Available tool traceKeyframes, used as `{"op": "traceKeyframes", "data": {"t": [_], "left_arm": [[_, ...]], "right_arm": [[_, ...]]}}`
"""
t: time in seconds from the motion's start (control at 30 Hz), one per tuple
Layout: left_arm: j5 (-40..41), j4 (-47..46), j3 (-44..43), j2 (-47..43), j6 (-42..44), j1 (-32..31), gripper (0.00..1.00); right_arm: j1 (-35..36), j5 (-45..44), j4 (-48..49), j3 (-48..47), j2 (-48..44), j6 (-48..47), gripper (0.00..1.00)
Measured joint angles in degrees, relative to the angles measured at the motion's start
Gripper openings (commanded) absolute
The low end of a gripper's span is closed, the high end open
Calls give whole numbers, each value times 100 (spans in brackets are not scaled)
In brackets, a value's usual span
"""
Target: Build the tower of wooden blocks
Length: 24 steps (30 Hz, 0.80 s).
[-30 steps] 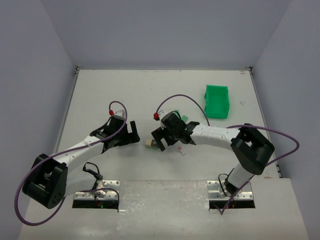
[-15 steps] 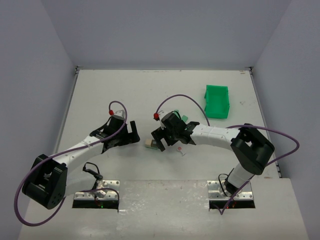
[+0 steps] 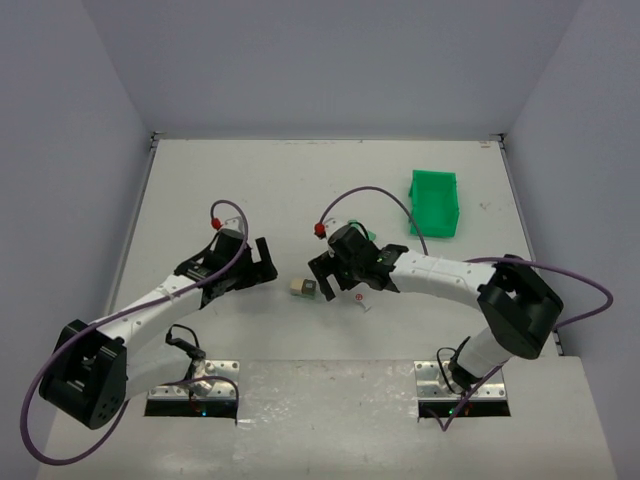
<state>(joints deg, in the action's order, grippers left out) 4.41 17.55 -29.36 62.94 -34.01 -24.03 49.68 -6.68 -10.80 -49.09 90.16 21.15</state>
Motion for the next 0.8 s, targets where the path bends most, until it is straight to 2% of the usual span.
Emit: {"op": "traceKeyframes", "data": {"t": [0.3, 0.53, 0.67, 0.8], "left_arm": [[394, 97, -688, -324, -240, 0, 100], [574, -123, -681, -697, -374, 0, 100], [616, -266, -526, -826, -373, 0, 100], [614, -272, -426, -814, -315, 0, 100]], "right_arm": [[-97, -688, -303, 258, -909, -46, 99], [-1201, -562, -409, 221, -873, -111, 99], [-1493, -396, -163, 174, -584, -1128, 99], [-1727, 206, -35, 24, -159, -2058, 99]]}}
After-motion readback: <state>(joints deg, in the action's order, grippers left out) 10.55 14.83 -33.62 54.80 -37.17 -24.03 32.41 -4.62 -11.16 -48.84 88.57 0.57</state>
